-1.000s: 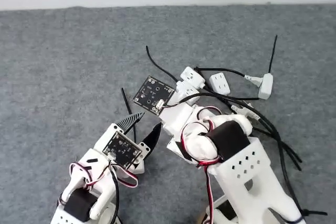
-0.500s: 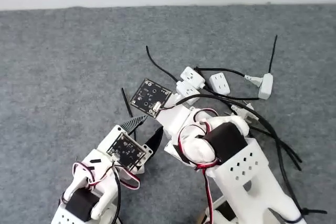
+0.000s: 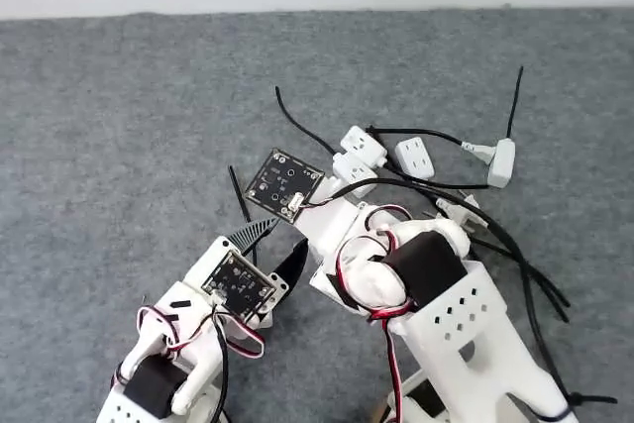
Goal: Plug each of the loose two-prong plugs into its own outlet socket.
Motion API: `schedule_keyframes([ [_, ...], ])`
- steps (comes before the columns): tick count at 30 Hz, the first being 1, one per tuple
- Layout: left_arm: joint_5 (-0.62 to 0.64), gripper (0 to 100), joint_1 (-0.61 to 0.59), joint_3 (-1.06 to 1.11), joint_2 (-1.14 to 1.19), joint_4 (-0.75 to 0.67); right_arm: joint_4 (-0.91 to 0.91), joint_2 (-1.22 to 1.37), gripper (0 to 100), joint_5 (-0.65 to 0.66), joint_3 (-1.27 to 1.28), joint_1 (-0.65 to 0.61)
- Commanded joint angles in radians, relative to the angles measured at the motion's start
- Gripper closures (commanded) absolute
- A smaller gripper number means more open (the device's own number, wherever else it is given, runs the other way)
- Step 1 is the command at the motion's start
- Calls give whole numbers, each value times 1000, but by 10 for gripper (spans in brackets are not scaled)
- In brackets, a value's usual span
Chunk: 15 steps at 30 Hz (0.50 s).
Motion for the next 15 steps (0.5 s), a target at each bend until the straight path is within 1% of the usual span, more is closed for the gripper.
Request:
schedule_keyframes([
  [1,-2,830,-40,-16,2,-34,-21,-21,988,-9,-17,-28],
  [6,101,830,-192,-28,2,-68,-76,-16,988,-6,-2,50],
  [11,160,830,-311,-31,0,-91,-73,61,988,11,-17,58],
  [15,166,830,-373,-47,0,-110,-74,183,988,51,-49,70],
])
